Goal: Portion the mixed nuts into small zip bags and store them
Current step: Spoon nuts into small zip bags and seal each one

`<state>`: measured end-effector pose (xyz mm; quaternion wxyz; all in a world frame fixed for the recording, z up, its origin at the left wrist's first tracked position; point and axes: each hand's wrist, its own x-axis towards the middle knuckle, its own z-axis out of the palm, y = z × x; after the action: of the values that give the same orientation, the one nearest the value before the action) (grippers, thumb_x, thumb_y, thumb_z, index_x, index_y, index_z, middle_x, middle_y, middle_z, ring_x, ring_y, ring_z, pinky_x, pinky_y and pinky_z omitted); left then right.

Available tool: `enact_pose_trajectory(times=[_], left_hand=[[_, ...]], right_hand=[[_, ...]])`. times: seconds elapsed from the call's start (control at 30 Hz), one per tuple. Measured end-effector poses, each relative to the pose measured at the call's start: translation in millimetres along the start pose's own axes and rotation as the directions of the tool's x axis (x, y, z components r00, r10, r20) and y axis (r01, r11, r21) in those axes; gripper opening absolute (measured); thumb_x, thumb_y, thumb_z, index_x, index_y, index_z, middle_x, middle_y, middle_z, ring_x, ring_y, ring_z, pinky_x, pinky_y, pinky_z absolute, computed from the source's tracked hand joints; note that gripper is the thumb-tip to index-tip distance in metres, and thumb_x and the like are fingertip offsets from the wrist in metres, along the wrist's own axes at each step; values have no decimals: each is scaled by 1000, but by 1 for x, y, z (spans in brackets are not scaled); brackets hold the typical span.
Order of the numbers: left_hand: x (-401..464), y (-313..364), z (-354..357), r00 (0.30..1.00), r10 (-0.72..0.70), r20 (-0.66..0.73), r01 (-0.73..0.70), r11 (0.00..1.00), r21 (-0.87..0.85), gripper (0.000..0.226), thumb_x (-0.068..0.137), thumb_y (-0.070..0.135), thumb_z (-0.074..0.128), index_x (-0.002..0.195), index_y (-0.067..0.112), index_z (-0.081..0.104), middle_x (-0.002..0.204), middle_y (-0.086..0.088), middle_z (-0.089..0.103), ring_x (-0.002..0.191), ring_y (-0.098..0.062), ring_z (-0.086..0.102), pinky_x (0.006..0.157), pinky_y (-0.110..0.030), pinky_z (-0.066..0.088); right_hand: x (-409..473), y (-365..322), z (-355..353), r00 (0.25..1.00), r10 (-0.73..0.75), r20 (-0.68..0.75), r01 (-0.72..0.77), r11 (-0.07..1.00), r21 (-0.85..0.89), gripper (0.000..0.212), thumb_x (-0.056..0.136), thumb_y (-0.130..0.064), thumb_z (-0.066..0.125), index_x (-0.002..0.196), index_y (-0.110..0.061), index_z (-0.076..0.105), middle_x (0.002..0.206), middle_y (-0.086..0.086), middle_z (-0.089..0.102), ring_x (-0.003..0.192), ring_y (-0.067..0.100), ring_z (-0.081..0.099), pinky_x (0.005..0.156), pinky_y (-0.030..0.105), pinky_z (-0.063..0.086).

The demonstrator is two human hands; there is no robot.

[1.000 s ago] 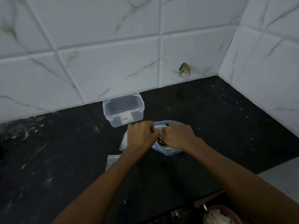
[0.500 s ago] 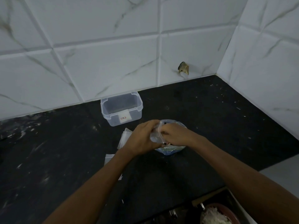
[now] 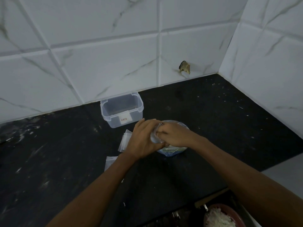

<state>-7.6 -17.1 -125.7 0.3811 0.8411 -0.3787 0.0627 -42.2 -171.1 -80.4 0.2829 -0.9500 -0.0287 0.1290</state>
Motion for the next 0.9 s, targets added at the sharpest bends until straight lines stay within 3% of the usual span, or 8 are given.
enact_pose_trajectory(times=[0.07,0.13,0.2,0.37,0.5,0.6,0.7,0.9], left_hand=[[1,0,-2,1000,-23,-20,23,1000,-2,70,69,61,70,123,19,54,121,2,59,113,-4,48,103,-41,39],[2,-1,-2,997,-59,-54,58,998,-4,67,66,57,76,119,23,51,116,9,53,106,4,42,97,-32,40],[3,-1,0,994,-84,-67,84,996,-11,66,67,56,75,117,21,52,114,4,56,104,-1,46,93,-30,42],[2,-3,6,992,-59,-112,63,998,32,61,71,47,76,118,17,50,110,-5,59,100,-15,55,86,-33,46],[1,-1,6,985,-140,-96,137,990,-38,65,69,31,86,121,14,51,116,-5,57,107,-13,53,91,-33,46],[1,1,5,984,-144,-108,134,987,-94,62,70,31,86,118,26,46,115,3,55,106,-13,56,91,-36,50],[2,0,5,985,-93,-147,86,995,-59,54,71,34,82,111,31,45,108,5,56,100,-12,57,85,-40,52],[1,1,7,982,-142,-124,129,986,-106,56,71,52,74,114,39,40,112,1,60,101,-12,59,87,-42,53]], right_hand=[[-15,4,3,975,218,49,-221,973,64,32,96,-40,47,120,-32,66,107,-15,67,92,-3,61,79,11,40],[-4,11,0,983,123,138,-157,948,277,34,98,-36,46,117,-16,66,97,-5,65,82,4,62,76,15,44],[-13,-12,-15,984,71,165,-138,887,441,31,98,-41,47,107,-18,66,99,-1,67,88,10,63,81,23,47],[-10,-9,-8,996,15,93,-40,960,276,41,93,-51,49,98,-17,70,92,4,70,86,18,67,77,36,54],[-10,-8,-9,981,97,165,-169,847,504,33,94,-41,49,107,-18,68,107,13,70,104,28,65,98,51,48],[-11,-10,-10,967,105,231,-233,727,646,33,95,-47,48,110,-22,63,116,9,67,111,22,62,104,44,45],[-15,-14,-11,968,86,235,-207,802,560,53,85,-68,46,116,-29,64,124,-1,64,116,14,57,105,39,42],[-17,-13,-15,975,58,213,-193,688,699,32,100,-48,34,103,-31,61,103,-8,64,101,6,60,99,29,43]])
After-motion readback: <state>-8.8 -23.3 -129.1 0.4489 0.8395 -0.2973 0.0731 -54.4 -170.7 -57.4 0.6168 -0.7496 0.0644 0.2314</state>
